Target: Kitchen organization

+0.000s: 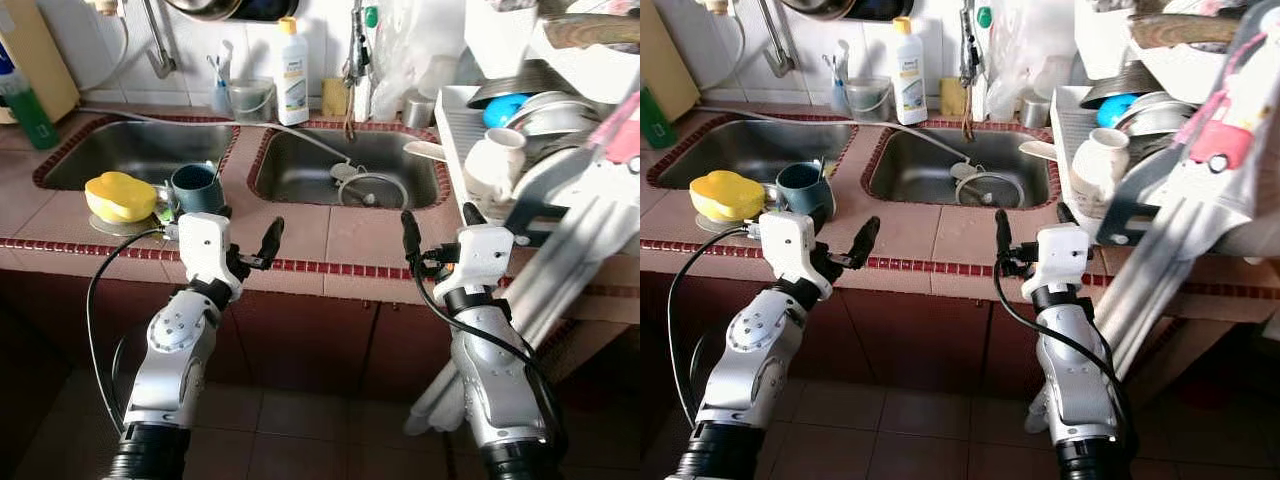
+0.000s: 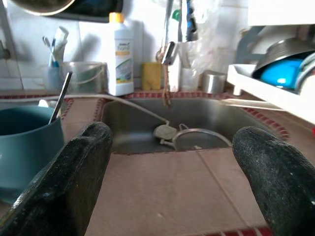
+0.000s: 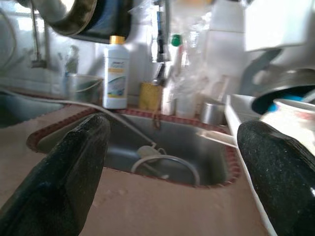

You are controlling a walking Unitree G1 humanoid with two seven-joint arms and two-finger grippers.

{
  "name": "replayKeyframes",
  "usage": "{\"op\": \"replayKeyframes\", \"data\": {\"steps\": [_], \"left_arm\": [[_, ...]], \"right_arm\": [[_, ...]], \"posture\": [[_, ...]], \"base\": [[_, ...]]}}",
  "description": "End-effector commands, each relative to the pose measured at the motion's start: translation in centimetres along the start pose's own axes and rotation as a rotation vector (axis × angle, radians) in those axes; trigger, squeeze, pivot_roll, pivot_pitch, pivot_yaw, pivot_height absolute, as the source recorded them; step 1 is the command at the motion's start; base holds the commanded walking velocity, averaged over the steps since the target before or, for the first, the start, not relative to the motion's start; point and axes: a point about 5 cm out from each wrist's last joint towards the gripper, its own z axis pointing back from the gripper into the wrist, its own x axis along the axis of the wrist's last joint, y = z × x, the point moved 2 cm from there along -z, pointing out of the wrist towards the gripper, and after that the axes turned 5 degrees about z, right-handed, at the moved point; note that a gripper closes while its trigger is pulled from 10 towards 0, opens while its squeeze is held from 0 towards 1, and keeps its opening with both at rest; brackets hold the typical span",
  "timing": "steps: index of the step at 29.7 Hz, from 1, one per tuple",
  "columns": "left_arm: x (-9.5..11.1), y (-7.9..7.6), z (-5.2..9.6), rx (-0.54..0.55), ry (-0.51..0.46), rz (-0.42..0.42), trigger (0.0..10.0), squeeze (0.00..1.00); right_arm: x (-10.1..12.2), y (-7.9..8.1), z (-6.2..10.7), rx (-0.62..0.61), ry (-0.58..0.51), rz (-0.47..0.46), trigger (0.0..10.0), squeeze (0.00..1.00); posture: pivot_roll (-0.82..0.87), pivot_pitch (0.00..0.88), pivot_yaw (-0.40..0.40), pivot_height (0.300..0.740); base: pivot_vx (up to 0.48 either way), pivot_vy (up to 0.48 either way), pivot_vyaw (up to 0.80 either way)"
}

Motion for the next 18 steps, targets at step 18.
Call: {"op": "replayKeyframes", "data": {"steps": [18], "left_arm": [[0.31,-0.71,-0.12,-0.023,-0.038,-0.005,10.0,0.00]], "right_arm": [[-0.49,-1.03,0.42,0.018,0.021,0.026,10.0,0.00]], "posture": [[-0.20,0.000,0.005,0.740]], "base": [[0.181,0.000,0.00]]}}
